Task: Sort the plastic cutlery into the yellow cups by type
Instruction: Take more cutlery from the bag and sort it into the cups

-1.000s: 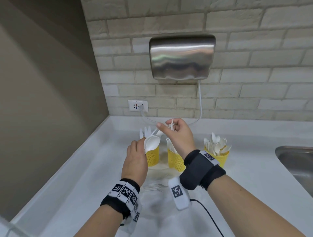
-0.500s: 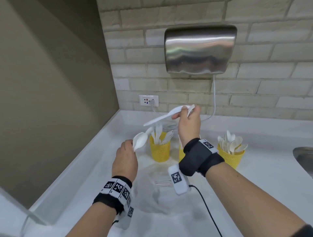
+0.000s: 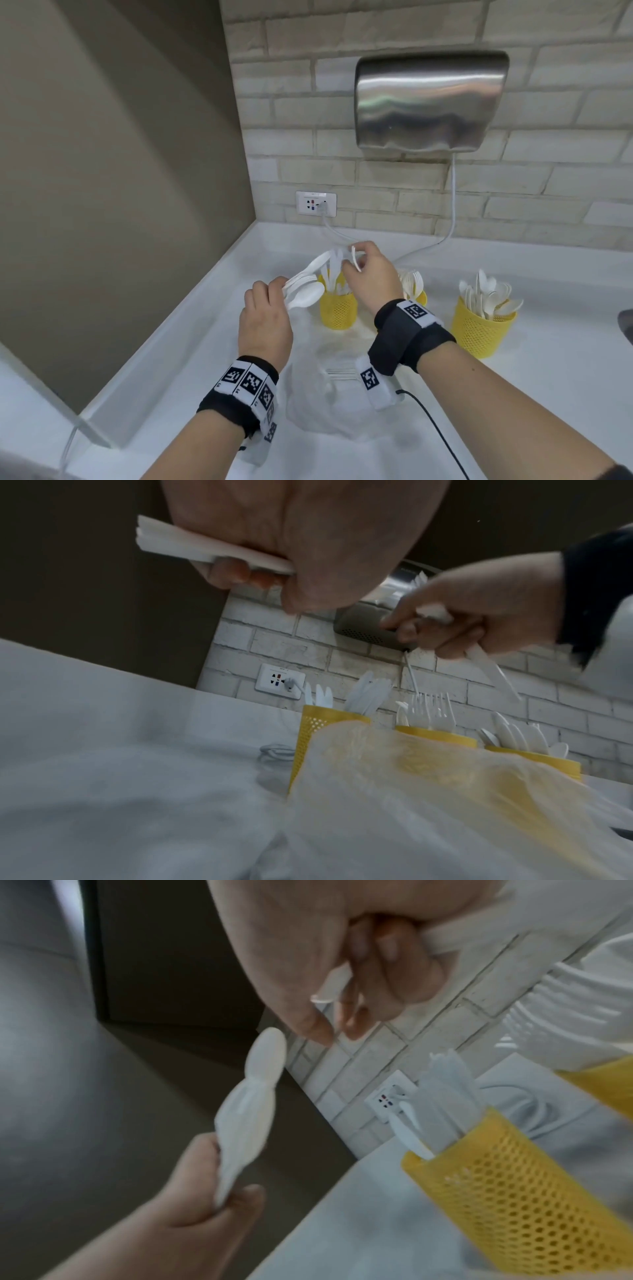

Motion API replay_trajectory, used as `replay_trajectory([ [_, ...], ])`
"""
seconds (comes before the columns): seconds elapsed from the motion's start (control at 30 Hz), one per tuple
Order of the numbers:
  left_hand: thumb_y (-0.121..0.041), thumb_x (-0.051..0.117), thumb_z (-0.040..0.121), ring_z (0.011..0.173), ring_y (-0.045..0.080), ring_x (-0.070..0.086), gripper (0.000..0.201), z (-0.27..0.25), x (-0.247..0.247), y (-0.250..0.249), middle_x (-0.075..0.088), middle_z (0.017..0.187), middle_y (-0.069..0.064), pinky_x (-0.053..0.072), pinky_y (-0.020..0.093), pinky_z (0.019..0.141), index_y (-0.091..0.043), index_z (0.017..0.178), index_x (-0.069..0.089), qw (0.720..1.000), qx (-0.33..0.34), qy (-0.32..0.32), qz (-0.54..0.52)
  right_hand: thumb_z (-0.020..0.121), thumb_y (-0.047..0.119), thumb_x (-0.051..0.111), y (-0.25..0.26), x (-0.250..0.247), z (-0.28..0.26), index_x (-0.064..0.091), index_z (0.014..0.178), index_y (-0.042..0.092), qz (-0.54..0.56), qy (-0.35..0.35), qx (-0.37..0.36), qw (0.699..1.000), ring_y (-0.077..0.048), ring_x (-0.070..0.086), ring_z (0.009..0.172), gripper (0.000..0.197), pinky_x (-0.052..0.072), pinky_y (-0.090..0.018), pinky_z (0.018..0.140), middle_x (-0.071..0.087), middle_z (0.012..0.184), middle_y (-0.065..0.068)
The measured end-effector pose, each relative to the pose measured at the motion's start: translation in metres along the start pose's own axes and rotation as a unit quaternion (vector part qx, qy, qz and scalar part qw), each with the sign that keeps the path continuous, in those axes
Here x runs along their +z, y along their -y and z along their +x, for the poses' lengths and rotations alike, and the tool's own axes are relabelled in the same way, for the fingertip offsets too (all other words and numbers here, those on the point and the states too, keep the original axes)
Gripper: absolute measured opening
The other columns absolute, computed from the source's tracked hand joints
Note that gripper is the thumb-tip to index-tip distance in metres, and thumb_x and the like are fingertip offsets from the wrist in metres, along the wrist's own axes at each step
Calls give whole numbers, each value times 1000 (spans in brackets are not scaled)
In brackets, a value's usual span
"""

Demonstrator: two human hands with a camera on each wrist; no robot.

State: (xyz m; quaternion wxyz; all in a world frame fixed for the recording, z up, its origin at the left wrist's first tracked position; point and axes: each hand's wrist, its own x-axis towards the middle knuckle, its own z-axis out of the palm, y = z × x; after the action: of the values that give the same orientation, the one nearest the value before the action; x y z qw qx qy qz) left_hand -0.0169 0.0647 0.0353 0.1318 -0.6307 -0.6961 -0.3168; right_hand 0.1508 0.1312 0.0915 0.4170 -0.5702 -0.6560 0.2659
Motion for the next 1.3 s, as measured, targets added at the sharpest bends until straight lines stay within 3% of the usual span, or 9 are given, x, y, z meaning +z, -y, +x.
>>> replay_trajectory([
  [0.1,10,33,66,77,31,50,57,0,3,-6,48,91,13,48,38,54,-9,118,49,1000,-3,7,-9,82,30,59,10,1,-18,69,88,24,58,62,-38,996,-17,63,89,13,52,-37,85,69,94,4],
  [0.23,19,43,73,82,32,54,55,0,4,-21,48,101,15,44,31,62,-1,124,48,996,-2,48,-76,79,22,72,8,-1,-29,68,102,28,107,88,-21,990,-8,61,98,24,46,-24,88,66,100,11],
  [0.4,-3,44,95,90,28,56,44,-5,5,-42,44,121,7,36,28,66,-12,137,32,977,-3,134,-169,73,30,81,1,-5,-29,67,102,15,148,87,30,985,-10,60,92,35,42,-24,81,67,98,3],
  [0.63,-27,45,98,66,26,53,19,-2,3,-68,55,81,0,39,34,57,-18,109,33,953,-42,188,-234,79,23,77,-14,-28,-24,61,87,2,234,73,34,969,-15,59,76,28,46,-30,76,64,81,-5],
  [0.77,-31,43,100,57,20,52,17,0,8,-71,54,73,0,35,31,51,-22,96,29,956,-34,212,-198,93,21,60,-13,-56,-15,52,84,17,256,-81,11,963,-10,56,72,13,42,-23,72,59,77,0],
  [0.9,-35,36,101,62,27,51,20,1,10,-72,52,71,1,36,34,57,-18,97,29,952,-73,199,-219,101,24,41,-18,-89,-4,45,92,18,171,-191,-9,967,-6,51,64,12,39,-20,65,55,68,6],
  [1.0,-37,33,102,70,27,54,26,4,7,-82,54,75,2,37,34,57,-14,114,32,930,-100,186,-302,102,28,33,-29,-97,-4,44,97,18,67,-193,0,979,-21,55,71,15,42,-35,67,58,76,-1],
  [1.2,-37,33,102,56,17,42,25,15,14,-90,49,81,27,39,30,53,-21,119,41,859,-178,154,-454,102,30,27,-57,-89,-9,40,97,25,-80,-153,25,985,-27,54,68,15,35,-33,57,56,79,-4],
  [1.3,-30,32,104,54,16,40,22,14,11,-92,40,64,4,48,31,54,-15,113,44,826,-194,157,-505,100,23,31,-75,-82,-6,43,99,21,-124,-104,31,986,-31,57,77,12,42,-36,64,58,87,-5],
])
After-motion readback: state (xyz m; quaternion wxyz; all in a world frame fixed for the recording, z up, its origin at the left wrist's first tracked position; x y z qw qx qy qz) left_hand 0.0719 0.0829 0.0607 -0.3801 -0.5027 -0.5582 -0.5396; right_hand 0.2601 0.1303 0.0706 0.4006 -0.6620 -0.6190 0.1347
